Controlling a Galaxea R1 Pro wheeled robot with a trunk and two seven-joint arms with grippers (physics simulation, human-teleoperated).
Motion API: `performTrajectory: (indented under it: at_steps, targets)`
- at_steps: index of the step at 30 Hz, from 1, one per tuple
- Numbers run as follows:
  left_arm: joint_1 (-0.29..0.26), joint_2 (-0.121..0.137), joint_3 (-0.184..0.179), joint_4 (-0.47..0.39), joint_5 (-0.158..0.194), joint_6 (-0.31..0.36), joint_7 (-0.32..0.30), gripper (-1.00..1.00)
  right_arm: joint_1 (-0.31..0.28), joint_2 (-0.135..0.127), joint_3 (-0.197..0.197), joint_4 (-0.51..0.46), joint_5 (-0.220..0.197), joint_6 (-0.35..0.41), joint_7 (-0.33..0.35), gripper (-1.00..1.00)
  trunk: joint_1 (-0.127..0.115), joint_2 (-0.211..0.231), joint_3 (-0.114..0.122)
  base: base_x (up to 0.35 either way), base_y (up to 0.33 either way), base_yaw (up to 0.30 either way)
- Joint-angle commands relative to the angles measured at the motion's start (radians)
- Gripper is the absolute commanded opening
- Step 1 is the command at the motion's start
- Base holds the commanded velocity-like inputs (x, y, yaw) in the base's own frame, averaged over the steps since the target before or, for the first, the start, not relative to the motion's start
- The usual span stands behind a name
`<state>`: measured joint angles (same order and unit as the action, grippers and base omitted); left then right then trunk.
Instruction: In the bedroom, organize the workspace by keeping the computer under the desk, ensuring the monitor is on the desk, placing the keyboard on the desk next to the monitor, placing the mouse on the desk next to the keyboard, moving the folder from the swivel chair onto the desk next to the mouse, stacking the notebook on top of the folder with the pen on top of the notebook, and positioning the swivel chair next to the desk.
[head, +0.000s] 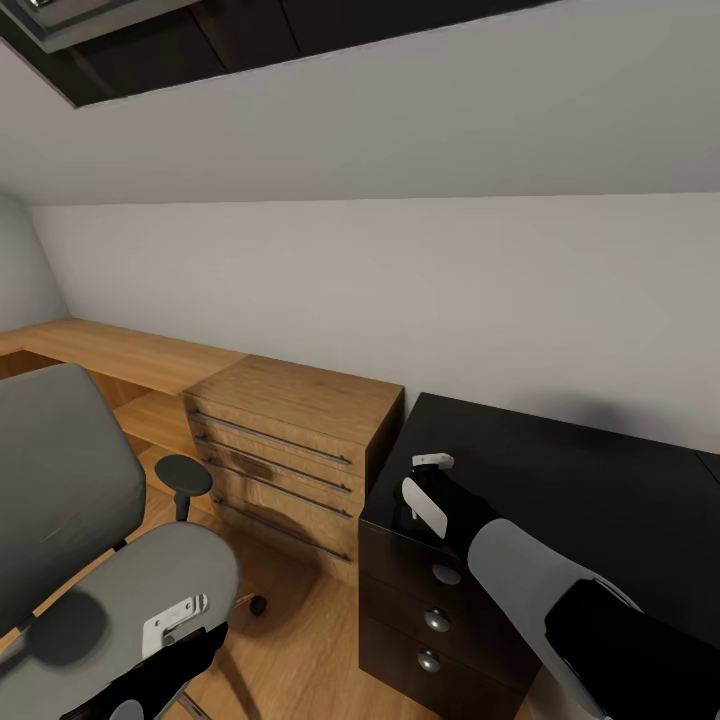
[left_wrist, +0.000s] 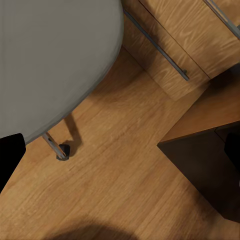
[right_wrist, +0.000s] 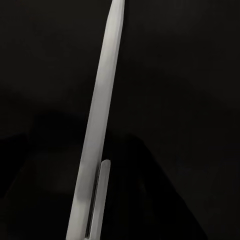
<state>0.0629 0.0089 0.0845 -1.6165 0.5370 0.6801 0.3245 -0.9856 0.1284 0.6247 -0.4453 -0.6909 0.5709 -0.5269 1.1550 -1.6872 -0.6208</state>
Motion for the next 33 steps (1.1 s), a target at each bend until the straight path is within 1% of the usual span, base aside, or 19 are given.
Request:
performTrajectory:
  at_steps: [1,33]
  targets:
    - [0.000,0.000,0.000,-0.002,0.011,0.003,0.008,1.00,-0.001,-0.001,0.009,0.018,-0.007,0.009,-0.008,-1.00,0.000,0.000,-0.001,0.000,0.000,0.000]
    - [0.000,0.000,0.001,-0.002,0.011,0.003,0.008,1.00,-0.001,-0.002,0.008,0.012,-0.007,0.013,-0.008,-1.00,0.000,0.000,-0.001,0.000,0.000,0.000]
